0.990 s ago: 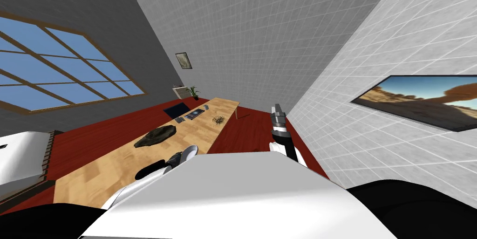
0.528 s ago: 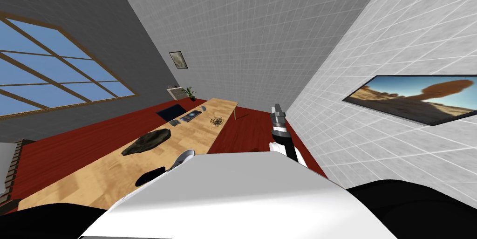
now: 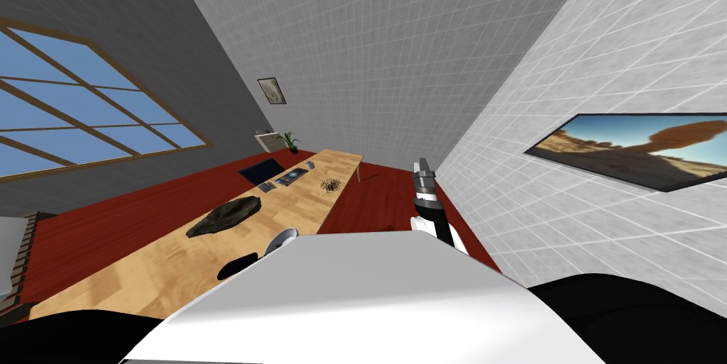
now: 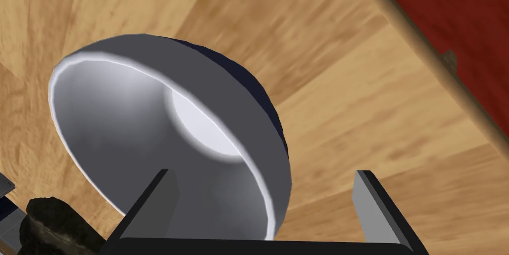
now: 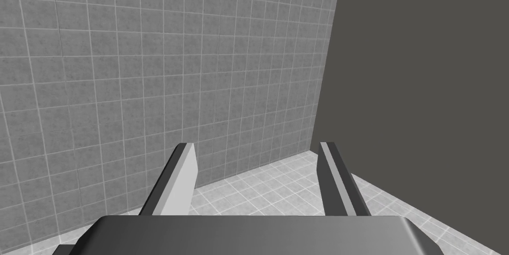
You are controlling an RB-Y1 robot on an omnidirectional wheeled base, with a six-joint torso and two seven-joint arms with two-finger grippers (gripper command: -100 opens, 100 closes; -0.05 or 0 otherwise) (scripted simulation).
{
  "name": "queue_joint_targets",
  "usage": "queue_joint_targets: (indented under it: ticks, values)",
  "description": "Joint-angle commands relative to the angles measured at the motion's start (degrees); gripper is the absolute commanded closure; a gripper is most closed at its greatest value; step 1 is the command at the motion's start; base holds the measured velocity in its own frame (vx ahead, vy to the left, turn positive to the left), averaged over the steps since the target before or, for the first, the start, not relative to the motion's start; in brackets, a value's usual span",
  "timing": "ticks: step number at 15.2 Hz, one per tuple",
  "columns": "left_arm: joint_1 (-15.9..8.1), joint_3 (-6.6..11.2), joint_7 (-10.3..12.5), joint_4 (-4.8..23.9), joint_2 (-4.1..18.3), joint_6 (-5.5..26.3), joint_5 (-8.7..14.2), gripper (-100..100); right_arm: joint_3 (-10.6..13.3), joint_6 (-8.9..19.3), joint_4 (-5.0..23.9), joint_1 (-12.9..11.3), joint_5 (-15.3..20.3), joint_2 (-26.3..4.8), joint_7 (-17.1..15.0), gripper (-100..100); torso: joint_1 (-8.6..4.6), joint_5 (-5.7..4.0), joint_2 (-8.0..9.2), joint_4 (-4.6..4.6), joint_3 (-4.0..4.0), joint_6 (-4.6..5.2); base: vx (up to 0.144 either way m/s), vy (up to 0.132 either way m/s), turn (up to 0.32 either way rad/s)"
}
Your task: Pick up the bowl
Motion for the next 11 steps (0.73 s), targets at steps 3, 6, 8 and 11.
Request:
queue_joint_targets:
  ticks: [3, 6, 8, 11]
  values:
    - [0.01, 0.0, 0.0, 0.0, 0.0, -0.01, 0.0, 100, 0.0, 0.0, 0.0, 0.0, 0.0, 0.0, 0.0, 0, -0.05, -0.01, 0.0, 0.01, 0.0, 0.01, 0.0, 0.002, 0.0]
    - [0.58, 0.28, -0.05, -1.85, -0.13, 1.37, 0.25, 100, 0.0, 0.0, 0.0, 0.0, 0.0, 0.0, 0.0, 0, -0.04, 0.0, 0.01, 0.03, 0.02, -0.03, 0.0, -0.005, -0.001]
    - [1.05, 0.46, -0.12, -3.05, -0.21, 2.19, 0.48, 100, 0.0, 0.0, 0.0, 0.0, 0.0, 0.0, 0.0, 0, -0.15, -0.04, 0.03, 0.05, 0.04, -0.04, 0.0, -0.025, -0.003]
    - [1.31, 0.52, -0.15, -3.78, -0.32, 2.63, 0.48, 100, 0.0, 0.0, 0.0, 0.0, 0.0, 0.0, 0.0, 0, -0.21, -0.06, 0.06, 0.07, 0.06, -0.05, -0.001, -0.019, -0.002]
